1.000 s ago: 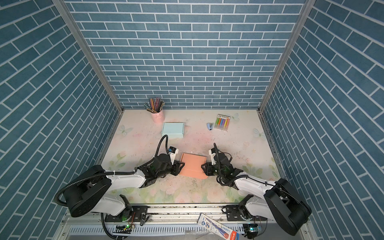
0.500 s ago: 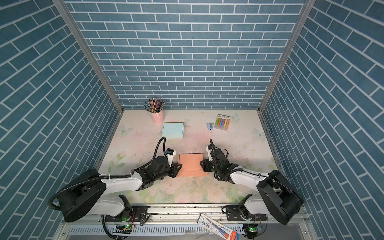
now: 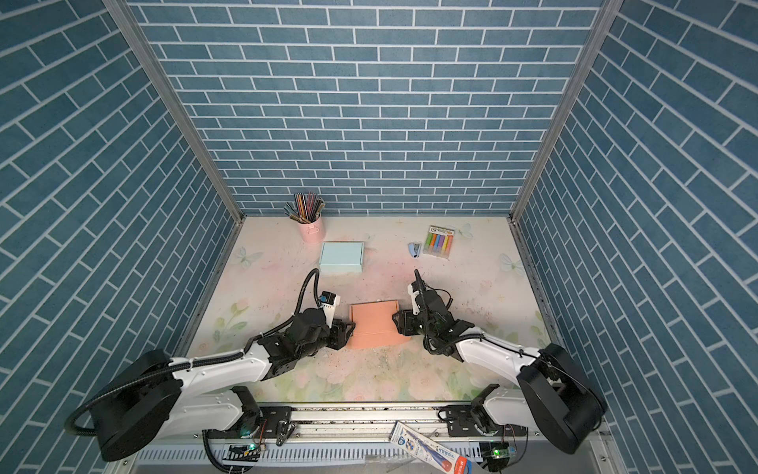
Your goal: Fold the paper box
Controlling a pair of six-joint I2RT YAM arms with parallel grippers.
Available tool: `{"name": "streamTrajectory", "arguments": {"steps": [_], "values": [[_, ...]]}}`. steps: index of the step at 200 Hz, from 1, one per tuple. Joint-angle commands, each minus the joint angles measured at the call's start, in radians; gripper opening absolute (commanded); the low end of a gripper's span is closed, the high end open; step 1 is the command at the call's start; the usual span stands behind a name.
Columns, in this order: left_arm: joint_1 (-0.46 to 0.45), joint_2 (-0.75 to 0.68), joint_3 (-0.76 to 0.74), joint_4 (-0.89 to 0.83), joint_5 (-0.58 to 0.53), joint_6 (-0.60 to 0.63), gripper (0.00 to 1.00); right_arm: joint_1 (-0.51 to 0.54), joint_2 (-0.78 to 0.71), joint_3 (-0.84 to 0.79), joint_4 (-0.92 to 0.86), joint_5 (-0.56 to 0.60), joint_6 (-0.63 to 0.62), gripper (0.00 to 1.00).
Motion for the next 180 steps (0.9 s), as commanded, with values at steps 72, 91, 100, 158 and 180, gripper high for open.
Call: {"name": "streamTrajectory", "arguments": {"steps": [72, 91, 100, 158, 180], "values": [[-0.166, -0.121, -0.032, -0.142, -0.101, -0.141, 0.57, 0.134, -0.137, -0.013, -0.214, 0.063, 0.032, 0.65], [-0.174, -0.120, -0.054, -0.098, -0.091, -0.158, 0.59, 0.165, -0.133, -0.020, -0.203, 0.076, 0.054, 0.66], [-0.181, -0.119, -0.056, -0.093, -0.095, -0.161, 0.59, 0.173, -0.130, -0.026, -0.199, 0.075, 0.062, 0.66], [-0.185, -0.081, -0.061, -0.053, -0.081, -0.164, 0.59, 0.188, -0.107, -0.052, -0.165, 0.076, 0.079, 0.65], [-0.186, -0.063, -0.062, -0.037, -0.079, -0.164, 0.58, 0.189, -0.095, -0.052, -0.151, 0.077, 0.075, 0.66]]}}
